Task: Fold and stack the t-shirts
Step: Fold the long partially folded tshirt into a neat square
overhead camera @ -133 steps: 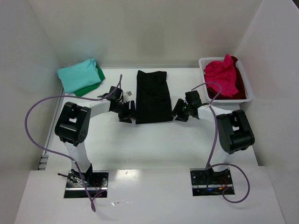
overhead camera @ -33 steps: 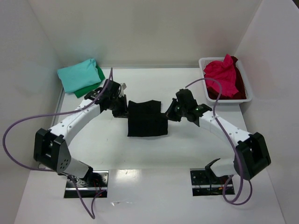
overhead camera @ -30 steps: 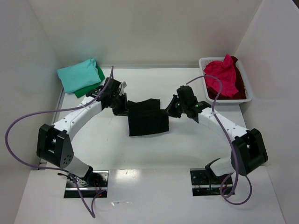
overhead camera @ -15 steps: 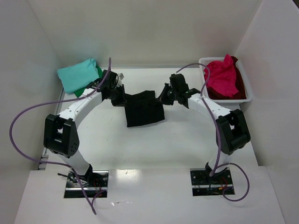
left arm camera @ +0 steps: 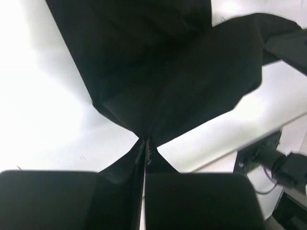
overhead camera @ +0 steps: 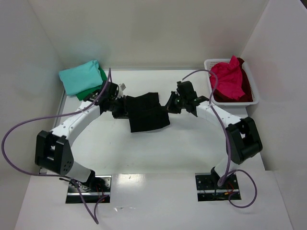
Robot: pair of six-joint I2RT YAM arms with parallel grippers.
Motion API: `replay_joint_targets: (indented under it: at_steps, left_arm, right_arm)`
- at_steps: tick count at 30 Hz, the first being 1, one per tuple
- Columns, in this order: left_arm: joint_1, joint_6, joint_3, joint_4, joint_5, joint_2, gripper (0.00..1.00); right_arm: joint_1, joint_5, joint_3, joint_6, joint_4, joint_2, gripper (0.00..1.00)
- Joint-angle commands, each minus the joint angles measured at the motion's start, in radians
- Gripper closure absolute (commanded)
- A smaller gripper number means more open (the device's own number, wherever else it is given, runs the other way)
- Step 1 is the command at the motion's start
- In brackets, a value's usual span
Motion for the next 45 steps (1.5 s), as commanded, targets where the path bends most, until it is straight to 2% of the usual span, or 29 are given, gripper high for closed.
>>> replay_joint_targets:
  at_steps: [1,6,11,16,22,26,30,38,45]
  left_arm:
    - [-0.027,-0.061,-0.064,-0.013,0.027,-0.124,1.00]
    - [-0.061,-0.116,-0.203,-0.057,0.039,-0.274,1.00]
    - [-0.099,-0.159,-0.254,-0.122,0.049,-0.440,1.00]
    - [-0.125,-0.182,-0.277,-0.195,0.035,-0.595,1.00]
    - [-0.125,-0.193,-0.233,-0.248,-0.027,-0.676,1.00]
    - [-0.125,-0.193,-0.211,-0.248,-0.066,-0.667,1.00]
    - [-0.125,-0.171,-0.190,-0.211,-0.108,-0.588,1.00]
    - [-0.125,-0.092,-0.066,-0.120,-0.178,-0.361,1.00]
    - [-0.029,-0.036,0.030,-0.051,-0.197,-0.128,1.00]
  right_arm:
    - [-0.007,-0.018,-0.077,-0.019,0.004,-0.120,1.00]
    - [0.055,-0.018,-0.254,0.059,-0.005,-0.316,1.00]
    - [0.140,0.013,-0.367,0.145,-0.045,-0.487,1.00]
    - [0.272,0.105,-0.410,0.240,-0.112,-0.655,1.00]
    - [0.305,0.159,-0.378,0.282,-0.183,-0.771,1.00]
    - [0.305,0.173,-0.291,0.230,-0.174,-0.678,1.00]
    - [0.305,0.163,-0.251,0.173,-0.108,-0.560,1.00]
    - [0.191,0.105,-0.119,0.101,0.006,-0.318,1.00]
    - [0.096,0.031,0.024,0.046,0.079,-0.104,0.99]
